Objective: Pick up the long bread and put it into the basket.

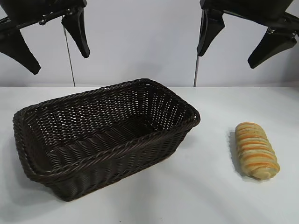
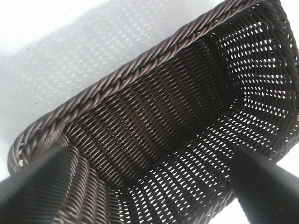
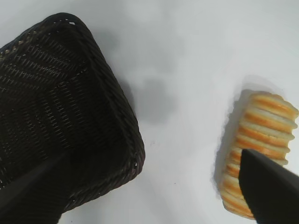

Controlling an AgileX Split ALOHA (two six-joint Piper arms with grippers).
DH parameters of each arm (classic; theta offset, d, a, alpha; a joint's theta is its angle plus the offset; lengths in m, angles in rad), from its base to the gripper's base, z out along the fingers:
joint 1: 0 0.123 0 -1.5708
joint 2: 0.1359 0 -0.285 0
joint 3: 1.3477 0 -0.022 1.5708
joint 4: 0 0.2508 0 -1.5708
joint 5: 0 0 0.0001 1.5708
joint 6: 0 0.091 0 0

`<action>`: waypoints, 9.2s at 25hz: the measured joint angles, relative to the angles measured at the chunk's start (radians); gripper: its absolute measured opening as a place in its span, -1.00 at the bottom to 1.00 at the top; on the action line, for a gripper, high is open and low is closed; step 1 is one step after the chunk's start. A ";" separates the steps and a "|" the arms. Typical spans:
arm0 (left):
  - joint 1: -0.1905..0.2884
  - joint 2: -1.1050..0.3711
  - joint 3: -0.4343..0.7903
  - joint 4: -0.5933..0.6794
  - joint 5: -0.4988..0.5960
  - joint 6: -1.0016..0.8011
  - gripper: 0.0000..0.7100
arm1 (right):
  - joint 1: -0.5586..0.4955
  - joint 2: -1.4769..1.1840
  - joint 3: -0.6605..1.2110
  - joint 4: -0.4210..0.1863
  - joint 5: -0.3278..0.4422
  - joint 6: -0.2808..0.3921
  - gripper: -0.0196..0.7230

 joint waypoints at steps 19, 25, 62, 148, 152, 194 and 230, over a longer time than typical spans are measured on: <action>0.002 -0.103 0.109 0.196 0.001 -0.177 0.89 | 0.000 0.000 0.000 0.000 0.002 0.000 0.93; 0.002 -0.174 0.356 0.199 -0.094 -0.252 0.89 | 0.001 0.000 0.000 0.001 0.002 0.000 0.93; 0.002 -0.020 0.576 -0.031 -0.461 -0.203 -0.72 | 0.001 0.000 0.000 0.007 0.025 0.000 0.93; 0.059 0.011 0.088 -0.028 -0.013 0.078 0.88 | 0.001 0.000 0.000 0.013 0.027 0.000 0.93; 0.059 -0.048 0.088 -0.024 -0.006 0.056 0.89 | 0.001 0.000 0.000 0.013 0.027 0.000 0.93; 0.059 -0.052 0.088 -0.095 -0.022 0.009 0.89 | 0.001 0.000 0.000 -0.053 0.093 0.006 0.93; 0.059 -0.052 0.088 -0.097 -0.040 0.009 0.89 | -0.188 0.158 0.377 -0.122 -0.380 0.052 0.92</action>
